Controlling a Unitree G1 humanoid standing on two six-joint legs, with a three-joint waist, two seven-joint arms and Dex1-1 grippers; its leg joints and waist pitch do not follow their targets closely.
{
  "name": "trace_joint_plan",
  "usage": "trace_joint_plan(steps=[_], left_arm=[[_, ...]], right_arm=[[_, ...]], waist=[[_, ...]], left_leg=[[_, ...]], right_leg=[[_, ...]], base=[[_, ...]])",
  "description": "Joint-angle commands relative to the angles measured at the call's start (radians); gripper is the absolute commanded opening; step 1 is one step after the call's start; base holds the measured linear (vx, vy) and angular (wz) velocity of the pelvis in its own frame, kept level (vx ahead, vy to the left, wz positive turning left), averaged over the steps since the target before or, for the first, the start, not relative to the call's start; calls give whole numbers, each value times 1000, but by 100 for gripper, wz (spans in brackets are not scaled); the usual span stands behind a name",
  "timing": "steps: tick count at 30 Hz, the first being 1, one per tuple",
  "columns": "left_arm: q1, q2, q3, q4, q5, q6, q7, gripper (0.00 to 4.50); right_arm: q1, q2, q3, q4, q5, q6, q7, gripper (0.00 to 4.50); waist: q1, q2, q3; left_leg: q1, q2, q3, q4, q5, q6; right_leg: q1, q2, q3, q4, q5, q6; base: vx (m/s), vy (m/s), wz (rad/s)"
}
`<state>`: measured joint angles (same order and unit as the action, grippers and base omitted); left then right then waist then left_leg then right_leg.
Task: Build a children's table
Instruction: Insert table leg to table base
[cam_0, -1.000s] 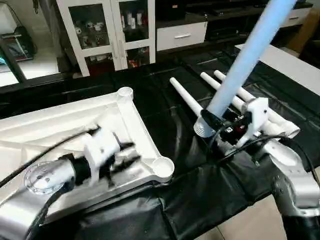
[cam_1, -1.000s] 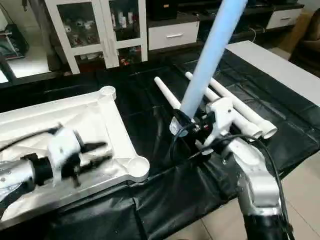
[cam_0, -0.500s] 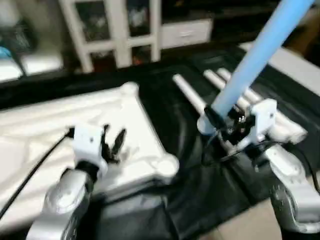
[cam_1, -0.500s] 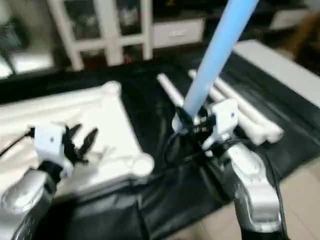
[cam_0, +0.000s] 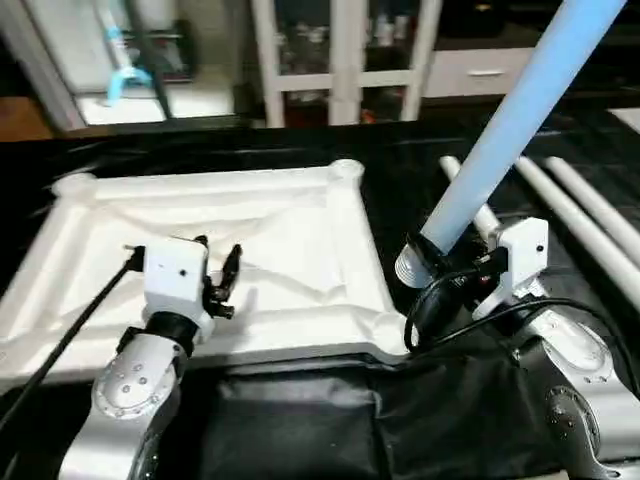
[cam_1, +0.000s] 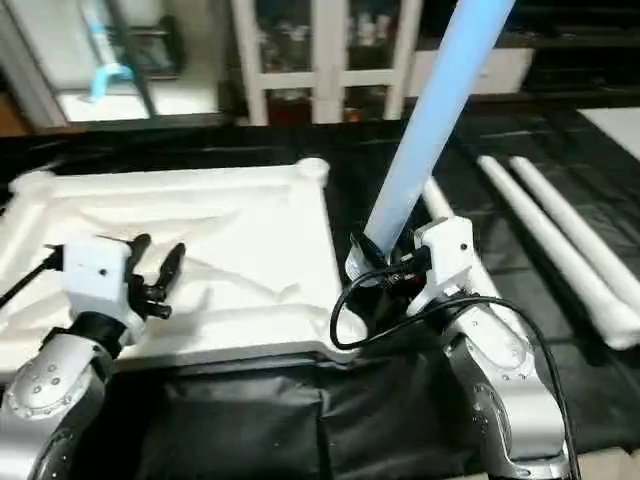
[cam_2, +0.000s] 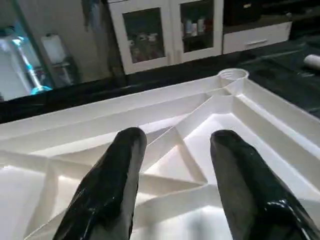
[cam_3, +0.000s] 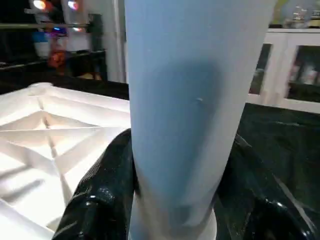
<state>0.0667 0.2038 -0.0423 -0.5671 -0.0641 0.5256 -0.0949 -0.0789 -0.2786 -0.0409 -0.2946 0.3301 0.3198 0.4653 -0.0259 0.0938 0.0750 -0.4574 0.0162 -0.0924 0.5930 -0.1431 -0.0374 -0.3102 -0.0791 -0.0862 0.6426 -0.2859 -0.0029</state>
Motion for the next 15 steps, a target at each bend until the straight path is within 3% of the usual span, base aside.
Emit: trace_joint_plan(steps=[1, 2, 3, 4, 5, 6, 7, 8, 9, 10, 11, 12, 13, 14, 15], left_arm=[[-10, -2, -21, 5, 16, 2, -2, 238], [-12, -4, -23, 9, 19, 0, -5, 238], [-13, -4, -25, 11, 21, -1, -6, 238], [-13, -4, -25, 11, 21, -1, -6, 238], [-23, -6, -25, 24, 17, 15, -9, 238], [-28, -6, -25, 30, 13, 28, -9, 238], [-34, 1, -30, 35, 11, 32, -18, 238], [-40, 12, -38, 40, 11, 37, -32, 238], [-41, 15, -41, 41, 11, 38, -35, 238], [-44, 23, -48, 44, 14, 32, -43, 238], [-51, 30, -60, 53, 26, 10, -50, 238], [-55, 29, -65, 60, 20, -9, -62, 238], [-56, 28, -66, 61, 17, -12, -65, 238], [-65, 33, -75, 75, 34, -10, -64, 238], [-65, 33, -75, 75, 34, -10, -64, 238]], right_arm=[[2, -3, -4, -29, 4, -1, -7, 187], [3, -1, -3, -30, 11, 8, -9, 187], [4, 1, -2, -31, 16, 15, -11, 187], [4, 1, -2, -31, 16, 15, -11, 187], [2, 8, -8, -26, 28, 25, -16, 187], [0, 7, -8, -24, 27, 26, -16, 187], [-3, 6, -10, -20, 29, 31, -15, 187], [-6, 4, -11, -17, 33, 38, -12, 187], [-7, 3, -11, -16, 35, 40, -11, 187], [-10, 2, -10, -14, 36, 40, -6, 187], [-18, -2, -7, -8, 33, 40, -3, 187], [-24, -4, -5, -1, 28, 46, -8, 187], [-25, -5, -4, 0, 27, 48, -9, 187], [-27, -10, 2, 3, 21, 48, -9, 187], [-27, -10, 2, 3, 21, 48, -9, 187]], waist=[[-15, 17, -42], [-16, 18, -48], [1, 5, -49], [12, -20, -52], [7, -49, -57], [25, -59, -28], [26, -52, -12], [44, -78, -15], [52, -83, -31], [62, -85, -58], [61, -63, -77], [54, -60, -85], [46, -36, -86], [35, -16, -82], [29, -18, -76]], left_leg=[[59, 78, -154, -208, -783, -187], [75, 101, -159, -203, -799, -184], [56, 88, -141, -213, -822, -168], [51, 59, -102, -180, -765, -111], [100, 73, -42, -92, -684, -84], [73, 23, 121, 205, -399, 37], [9, 45, 136, 220, -295, 82], [-13, 54, 147, 212, -212, 88], [-12, 58, 150, 187, -210, 93], [30, 55, 165, 125, -198, 104], [59, 77, 163, 59, -149, 134], [84, 112, 146, 28, -48, 188], [97, 156, 124, 7, -11, 203], [108, 229, 101, -9, 10, 246], [118, 259, 93, -16, -26, 262]], right_leg=[[3, 45, 42, 30, -223, -159], [-6, 42, 62, 35, -227, -164], [-5, 53, 80, 48, -235, -173], [-20, 35, 106, -15, -318, -237], [-56, 7, 138, -108, -417, -275], [-65, -95, 201, -230, -625, -452], [-14, -103, 234, -204, -640, -403], [13, -83, 234, -168, -585, -272], [29, -72, 248, -145, -478, -236], [33, -28, 247, -127, -249, -148], [41, 4, 233, -111, -32, -79], [29, 39, 202, -94, 197, 0], [16, 31, 182, -71, 222, 2], [-10, -18, 155, -62, 174, -11], [-31, -51, 149, -65, 87, -66]], base=[[-34, -117, 56], [-34, -117, 56], [-46, -207, 62], [-68, -291, 71], [-68, -291, 71], [-71, -265, 38], [-8, -200, -3], [-8, -200, -3], [-3, -191, 17], [-60, -153, 38], [-60, -153, 38], [-66, -96, 29], [-57, -45, 16], [-57, -45, 16], [-54, -14, 18]])
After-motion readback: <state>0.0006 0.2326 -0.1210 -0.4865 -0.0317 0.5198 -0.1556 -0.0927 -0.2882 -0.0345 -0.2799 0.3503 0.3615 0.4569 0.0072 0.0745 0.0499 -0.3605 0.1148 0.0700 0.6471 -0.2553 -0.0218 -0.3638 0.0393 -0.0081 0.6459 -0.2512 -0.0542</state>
